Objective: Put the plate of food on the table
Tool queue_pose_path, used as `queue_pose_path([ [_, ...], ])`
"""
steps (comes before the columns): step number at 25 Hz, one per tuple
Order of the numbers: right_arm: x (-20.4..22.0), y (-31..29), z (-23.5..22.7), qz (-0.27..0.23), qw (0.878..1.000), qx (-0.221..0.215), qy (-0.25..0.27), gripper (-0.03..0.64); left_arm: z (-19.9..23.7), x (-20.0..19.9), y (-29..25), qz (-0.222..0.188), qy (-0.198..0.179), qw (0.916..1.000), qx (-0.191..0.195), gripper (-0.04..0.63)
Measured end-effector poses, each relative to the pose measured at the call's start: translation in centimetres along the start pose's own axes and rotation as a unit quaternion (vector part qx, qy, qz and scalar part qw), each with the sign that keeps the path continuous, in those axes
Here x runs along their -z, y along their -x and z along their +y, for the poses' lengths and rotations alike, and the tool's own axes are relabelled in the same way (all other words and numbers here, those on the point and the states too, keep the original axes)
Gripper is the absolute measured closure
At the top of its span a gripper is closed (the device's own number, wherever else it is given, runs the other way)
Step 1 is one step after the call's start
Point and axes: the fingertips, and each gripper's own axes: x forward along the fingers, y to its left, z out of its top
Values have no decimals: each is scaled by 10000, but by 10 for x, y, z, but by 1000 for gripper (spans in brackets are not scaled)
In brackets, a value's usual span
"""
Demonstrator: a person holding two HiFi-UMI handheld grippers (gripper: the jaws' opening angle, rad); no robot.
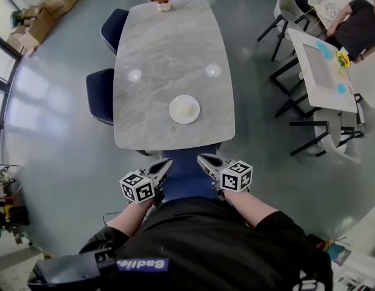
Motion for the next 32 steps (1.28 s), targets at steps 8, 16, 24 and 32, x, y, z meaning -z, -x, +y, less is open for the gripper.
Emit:
queue_pose_path([
  [8, -11, 9, 61, 69, 9876, -324, 1536, 606, -42, -15, 5, -71, -679, 9971, 348, 586],
  [16, -21, 13, 95, -198, 9703, -643, 2325, 606, -85, -43, 11, -367, -1455, 9843, 925, 586],
  [24, -46, 31, 127, -445, 9498, -798, 2992, 606, -140, -78, 26, -641, -2202, 9650, 1274, 586],
  [32, -62, 38, 158, -711, 9497, -1055, 2863, 606, -160, -89, 36, -792, -2329, 9599, 1341, 586],
])
